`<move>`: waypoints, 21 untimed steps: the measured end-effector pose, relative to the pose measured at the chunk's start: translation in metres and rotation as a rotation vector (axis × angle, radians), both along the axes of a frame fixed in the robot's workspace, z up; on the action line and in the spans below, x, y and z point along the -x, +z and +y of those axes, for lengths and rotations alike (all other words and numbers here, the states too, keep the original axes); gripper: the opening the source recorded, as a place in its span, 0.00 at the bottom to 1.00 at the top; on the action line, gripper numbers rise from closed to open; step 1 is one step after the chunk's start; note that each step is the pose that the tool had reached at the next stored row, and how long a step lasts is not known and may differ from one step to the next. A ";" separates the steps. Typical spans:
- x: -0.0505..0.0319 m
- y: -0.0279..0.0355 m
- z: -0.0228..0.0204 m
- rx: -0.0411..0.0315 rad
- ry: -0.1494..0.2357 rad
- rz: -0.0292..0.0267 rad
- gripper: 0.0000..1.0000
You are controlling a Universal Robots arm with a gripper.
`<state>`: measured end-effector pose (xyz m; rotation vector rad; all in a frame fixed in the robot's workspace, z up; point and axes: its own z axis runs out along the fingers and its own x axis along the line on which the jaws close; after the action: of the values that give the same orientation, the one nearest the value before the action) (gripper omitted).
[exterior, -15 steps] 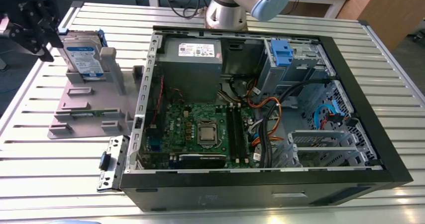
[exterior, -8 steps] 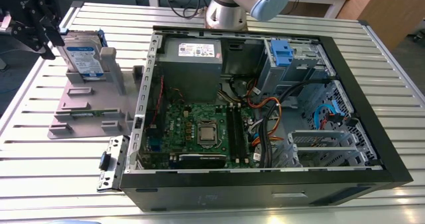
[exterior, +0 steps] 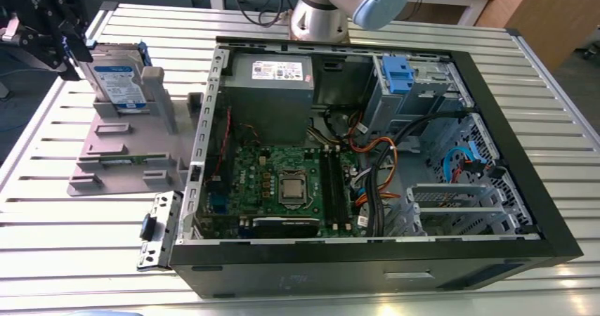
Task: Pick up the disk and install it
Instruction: 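Pick up the disk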
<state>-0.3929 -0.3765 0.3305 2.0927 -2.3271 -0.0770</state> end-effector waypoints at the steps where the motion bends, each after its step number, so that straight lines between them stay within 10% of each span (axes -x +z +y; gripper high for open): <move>1: 0.0000 0.0000 0.0006 0.0000 0.000 0.0000 0.47; 21: -0.0006 0.0000 0.0068 0.0000 0.005 0.0001 0.47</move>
<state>-0.3923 -0.3697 0.3305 2.0985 -2.3215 -0.0770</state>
